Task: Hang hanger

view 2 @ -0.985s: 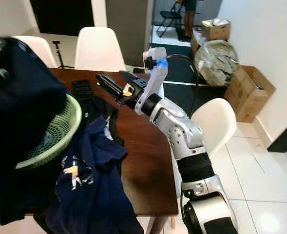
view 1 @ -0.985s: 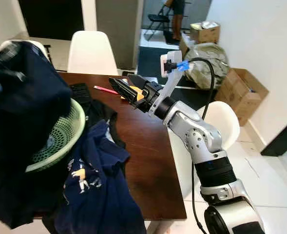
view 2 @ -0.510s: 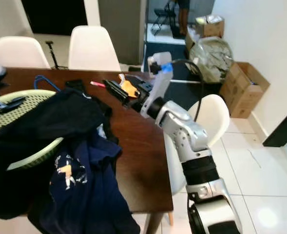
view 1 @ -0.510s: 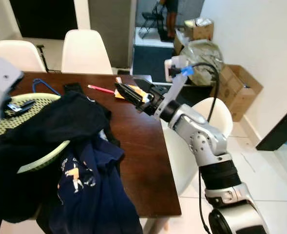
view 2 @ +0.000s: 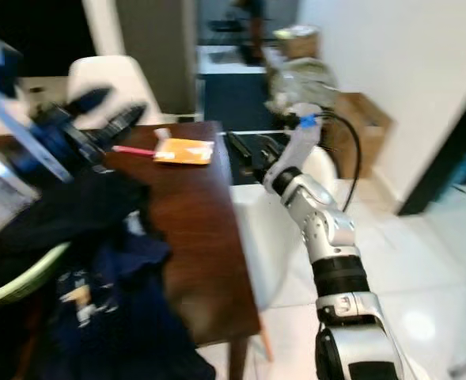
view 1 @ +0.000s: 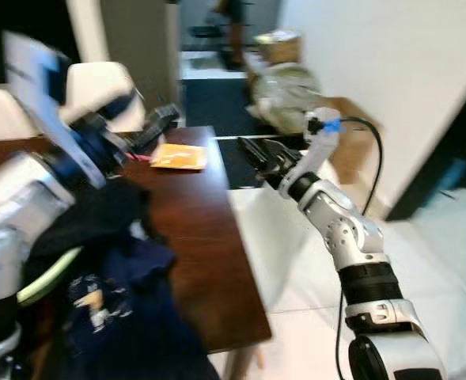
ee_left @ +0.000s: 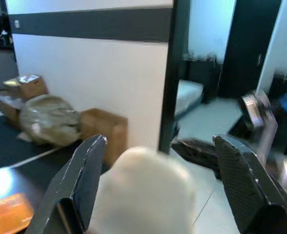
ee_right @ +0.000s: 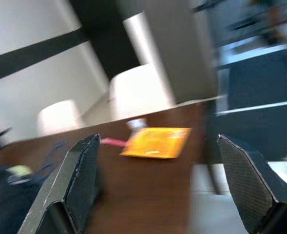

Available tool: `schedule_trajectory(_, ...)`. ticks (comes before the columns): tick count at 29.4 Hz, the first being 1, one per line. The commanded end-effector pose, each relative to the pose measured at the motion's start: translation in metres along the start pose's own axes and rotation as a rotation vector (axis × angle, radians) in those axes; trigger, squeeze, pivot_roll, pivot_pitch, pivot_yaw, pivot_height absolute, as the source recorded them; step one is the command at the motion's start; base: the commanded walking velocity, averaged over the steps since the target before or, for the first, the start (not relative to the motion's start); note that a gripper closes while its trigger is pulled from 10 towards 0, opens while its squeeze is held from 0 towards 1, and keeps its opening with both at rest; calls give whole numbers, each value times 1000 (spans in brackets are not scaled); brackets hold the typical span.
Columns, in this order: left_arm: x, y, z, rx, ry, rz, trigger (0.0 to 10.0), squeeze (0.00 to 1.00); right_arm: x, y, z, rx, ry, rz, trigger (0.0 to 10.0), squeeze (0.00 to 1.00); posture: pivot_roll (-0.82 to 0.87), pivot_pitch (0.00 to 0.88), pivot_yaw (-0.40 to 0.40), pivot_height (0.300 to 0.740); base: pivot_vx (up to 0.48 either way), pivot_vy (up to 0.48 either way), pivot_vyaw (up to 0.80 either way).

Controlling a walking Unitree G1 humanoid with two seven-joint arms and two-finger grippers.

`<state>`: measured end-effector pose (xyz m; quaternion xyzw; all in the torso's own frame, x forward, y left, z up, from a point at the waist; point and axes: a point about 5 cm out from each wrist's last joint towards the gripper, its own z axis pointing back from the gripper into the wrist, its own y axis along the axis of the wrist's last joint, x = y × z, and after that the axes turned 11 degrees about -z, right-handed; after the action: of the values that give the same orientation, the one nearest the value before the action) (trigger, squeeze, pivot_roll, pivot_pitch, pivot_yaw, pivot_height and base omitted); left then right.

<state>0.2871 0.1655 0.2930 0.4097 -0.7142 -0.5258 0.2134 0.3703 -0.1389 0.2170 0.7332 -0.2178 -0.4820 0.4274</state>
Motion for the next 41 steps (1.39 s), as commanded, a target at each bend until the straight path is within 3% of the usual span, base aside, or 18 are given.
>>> schedule_trajectory(1,11,-31,-2,-65,37,79,10000,0,8,-3,4,12,-44,28,10000,0,41,1,-37,740,-472,0,0)
schedule_trajectory(2,29,-46,-9,-93,22,152,10000,0,16,-5,9,11,-76,52,10000,0,34,0,-37,740,-472,0,0)
schedule_trajectory(4,54,-55,-18,-107,-7,242,10000,0,26,-11,16,4,-107,65,10000,0,36,0,-39,740,-472,0,0)
schedule_trajectory(12,67,-61,-21,-133,-10,262,10000,0,28,-23,17,-18,-98,58,10000,0,48,0,-42,740,-472,0,0)
schedule_trajectory(23,55,-74,-9,-171,66,238,10000,0,40,-34,22,-73,-143,148,10000,0,51,0,-48,740,-472,0,0)
schedule_trajectory(26,40,-88,9,-264,101,159,10000,0,48,-38,26,-115,-159,210,10000,0,47,0,-50,740,-472,0,0)
schedule_trajectory(30,36,-91,14,-289,109,141,10000,0,49,-39,27,-124,-156,221,10000,0,47,0,-50,740,-472,0,0)
schedule_trajectory(34,11,-115,52,-418,215,87,10000,0,49,-47,33,-173,-100,276,10000,0,46,0,-49,740,-472,0,0)
schedule_trajectory(41,3,-123,61,-443,253,54,10000,0,47,-50,36,-211,-39,305,10000,0,41,0,-50,740,-333,0,565)
